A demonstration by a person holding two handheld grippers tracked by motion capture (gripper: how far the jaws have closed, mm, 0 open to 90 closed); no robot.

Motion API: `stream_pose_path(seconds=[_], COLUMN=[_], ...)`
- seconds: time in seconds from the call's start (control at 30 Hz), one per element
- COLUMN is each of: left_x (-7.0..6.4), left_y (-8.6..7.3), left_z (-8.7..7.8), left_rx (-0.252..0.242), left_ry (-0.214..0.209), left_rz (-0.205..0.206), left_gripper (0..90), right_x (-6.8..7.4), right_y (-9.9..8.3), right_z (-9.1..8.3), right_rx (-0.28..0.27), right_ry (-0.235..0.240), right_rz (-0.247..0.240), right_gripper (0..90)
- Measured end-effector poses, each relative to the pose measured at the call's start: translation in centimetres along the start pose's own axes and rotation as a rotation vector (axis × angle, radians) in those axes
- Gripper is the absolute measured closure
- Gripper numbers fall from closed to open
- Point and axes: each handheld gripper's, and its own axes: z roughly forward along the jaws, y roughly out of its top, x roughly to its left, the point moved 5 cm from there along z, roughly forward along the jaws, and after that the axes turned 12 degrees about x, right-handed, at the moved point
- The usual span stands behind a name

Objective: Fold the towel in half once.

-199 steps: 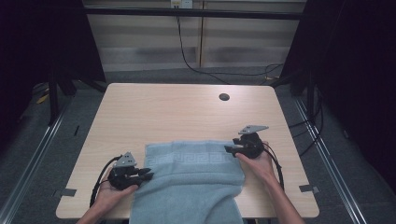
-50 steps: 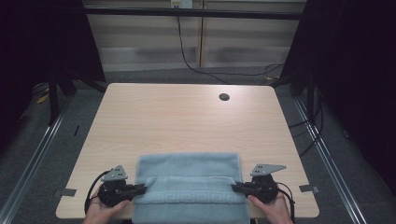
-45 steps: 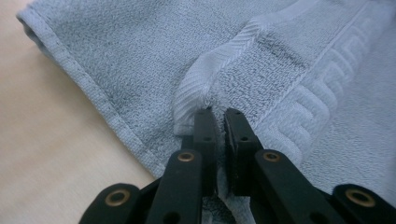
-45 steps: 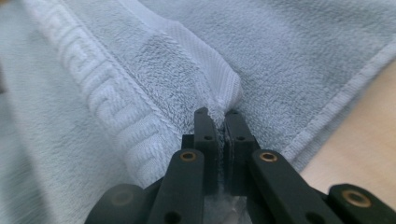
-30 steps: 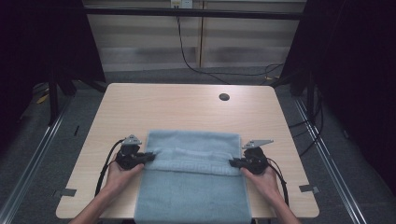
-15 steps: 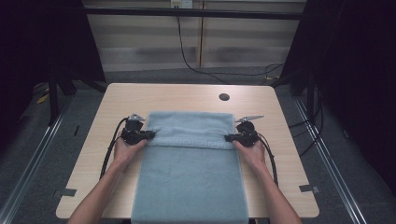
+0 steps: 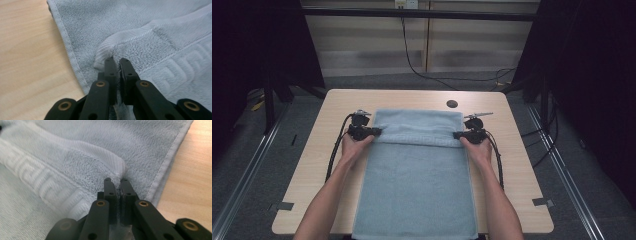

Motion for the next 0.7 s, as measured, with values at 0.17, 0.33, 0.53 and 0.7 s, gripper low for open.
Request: stream_pose_path(seconds=[0.17, 0.33, 0.53, 0.7], left_x=[-0.8, -1.9, -2.6, -3.9], left_y=[0.7, 2.1, 3.0, 2.9], left_z=[-3.7, -8.9, -13.9, -17.1], left_rx=[-0.08, -0.195, -0.298, -0.34], left_ry=[-0.02, -0.046, -0.095, -0.122], left_rz=[0.037, 0.075, 0.08, 0.132], left_gripper=[85.7, 85.7, 85.7, 85.7], right_x=[0.0, 1.8, 4.5, 6.0], right_y=[1.4, 3.4, 5.4, 5.6], right_z=[-2.7, -7.1, -12.7, -15.8], right_rx=[-0.118, -0.231, -0.332, -0.363], right_ry=[0.073, 0.106, 0.106, 0.096], right_rz=[0.005, -0.045, -0.116, -0.175], right_gripper=[86.4, 86.4, 86.1, 86.2])
